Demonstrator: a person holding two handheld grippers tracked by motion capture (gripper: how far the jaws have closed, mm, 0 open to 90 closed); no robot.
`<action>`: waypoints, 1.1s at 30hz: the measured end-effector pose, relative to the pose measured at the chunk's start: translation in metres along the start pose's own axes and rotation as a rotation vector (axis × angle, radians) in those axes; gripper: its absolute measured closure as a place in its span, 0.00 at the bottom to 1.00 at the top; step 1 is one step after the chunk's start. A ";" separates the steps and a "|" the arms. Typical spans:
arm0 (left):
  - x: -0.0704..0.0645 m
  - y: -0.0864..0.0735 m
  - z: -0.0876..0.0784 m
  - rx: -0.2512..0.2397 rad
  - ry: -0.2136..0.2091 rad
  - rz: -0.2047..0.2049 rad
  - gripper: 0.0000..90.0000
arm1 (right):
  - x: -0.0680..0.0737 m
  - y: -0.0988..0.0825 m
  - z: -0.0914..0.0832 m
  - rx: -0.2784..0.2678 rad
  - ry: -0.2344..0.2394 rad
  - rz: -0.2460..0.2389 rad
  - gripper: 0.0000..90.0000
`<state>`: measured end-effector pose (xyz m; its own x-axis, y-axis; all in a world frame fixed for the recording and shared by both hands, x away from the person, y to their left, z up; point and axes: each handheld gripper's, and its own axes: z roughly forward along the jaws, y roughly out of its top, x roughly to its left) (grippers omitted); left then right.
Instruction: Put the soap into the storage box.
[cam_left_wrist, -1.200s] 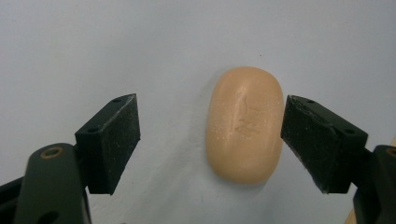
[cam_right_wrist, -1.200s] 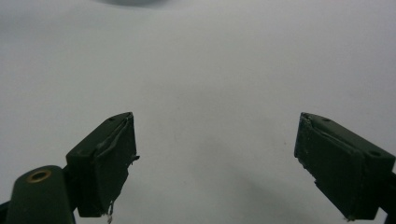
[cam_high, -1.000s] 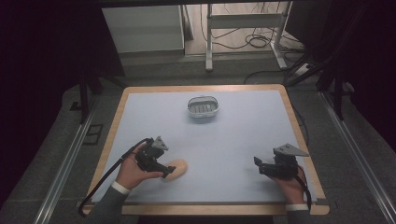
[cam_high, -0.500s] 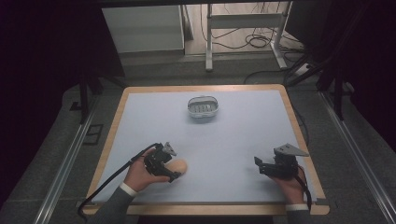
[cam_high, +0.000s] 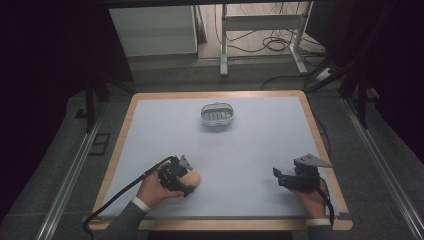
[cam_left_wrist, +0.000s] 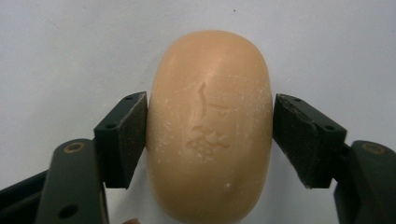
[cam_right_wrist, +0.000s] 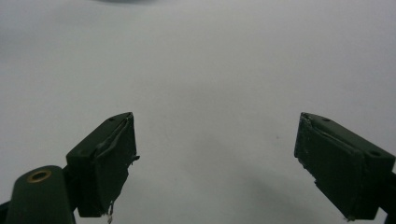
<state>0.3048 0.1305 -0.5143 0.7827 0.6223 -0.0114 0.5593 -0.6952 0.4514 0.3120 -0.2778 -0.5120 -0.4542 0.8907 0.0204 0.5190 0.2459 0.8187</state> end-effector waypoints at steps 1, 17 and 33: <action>0.000 0.000 0.001 0.002 0.000 -0.001 0.33 | 0.001 0.000 0.000 -0.003 -0.001 -0.002 0.14; 0.005 0.000 0.002 -0.005 -0.006 0.005 0.36 | 0.002 0.002 -0.002 -0.025 0.001 -0.020 0.14; 0.016 0.001 -0.027 -0.080 0.006 -0.022 0.36 | 0.002 0.001 -0.002 -0.018 -0.005 -0.014 0.14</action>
<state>0.3109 0.1494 -0.4896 0.7688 0.6393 -0.0169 0.5525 -0.6506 0.5211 0.3103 -0.2766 -0.5103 -0.4580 0.8889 0.0062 0.4996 0.2517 0.8289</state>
